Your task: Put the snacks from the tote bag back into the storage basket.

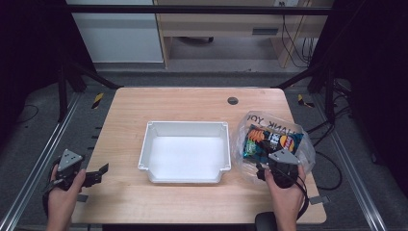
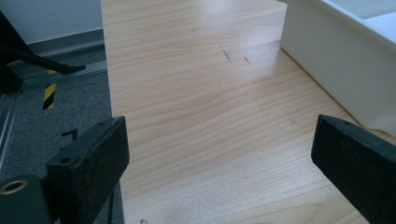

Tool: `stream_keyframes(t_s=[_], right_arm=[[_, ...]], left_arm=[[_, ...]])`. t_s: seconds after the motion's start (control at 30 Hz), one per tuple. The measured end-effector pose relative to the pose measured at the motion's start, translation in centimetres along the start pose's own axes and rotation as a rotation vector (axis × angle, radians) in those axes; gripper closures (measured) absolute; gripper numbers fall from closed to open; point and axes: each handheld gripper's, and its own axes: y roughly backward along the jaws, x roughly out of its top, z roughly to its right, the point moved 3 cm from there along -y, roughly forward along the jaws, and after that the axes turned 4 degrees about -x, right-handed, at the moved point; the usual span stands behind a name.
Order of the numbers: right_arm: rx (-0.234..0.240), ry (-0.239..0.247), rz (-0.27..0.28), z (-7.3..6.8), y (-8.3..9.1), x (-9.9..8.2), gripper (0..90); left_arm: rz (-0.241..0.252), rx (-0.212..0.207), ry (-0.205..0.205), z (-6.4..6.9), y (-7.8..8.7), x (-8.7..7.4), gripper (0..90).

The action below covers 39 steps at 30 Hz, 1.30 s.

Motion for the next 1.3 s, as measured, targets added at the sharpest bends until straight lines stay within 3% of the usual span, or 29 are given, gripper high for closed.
stream_keyframes(t_s=[0.13, 0.33, 0.77, 0.9, 1.0, 1.17, 1.3], right_arm=[[0.001, 0.0, 0.025, 0.0, 0.4, 0.2, 16.7], [0.003, -0.006, 0.016, 0.0, 0.4, 0.1, 16.4], [-0.078, -0.015, 0.038, 1.3, 2.0, -0.2, 10.3], [-0.063, -0.005, 0.015, 2.3, 2.1, -0.4, 8.6], [-0.045, 0.031, -0.008, 3.2, 2.1, -0.2, 8.6], [0.019, 0.071, -0.026, 4.7, 1.5, 0.3, 8.7], [0.045, 0.088, -0.049, 5.6, 1.1, 0.7, 8.7]], left_arm=[[-0.003, -0.008, 0.0, 0.1, -0.1, 0.0, 3.8], [-0.003, -0.016, 0.005, 0.2, -0.1, 0.0, 3.7], [-0.015, -0.015, -0.013, 0.5, -0.2, 0.0, 3.7], [-0.024, -0.014, -0.023, 0.6, -0.4, -0.1, 3.7], [-0.031, -0.017, -0.037, 1.0, -0.5, -0.1, 3.6], [-0.044, -0.018, -0.048, 1.1, -0.7, -0.1, 3.5], [-0.044, -0.019, -0.054, 1.2, -0.7, -0.1, 3.5]])
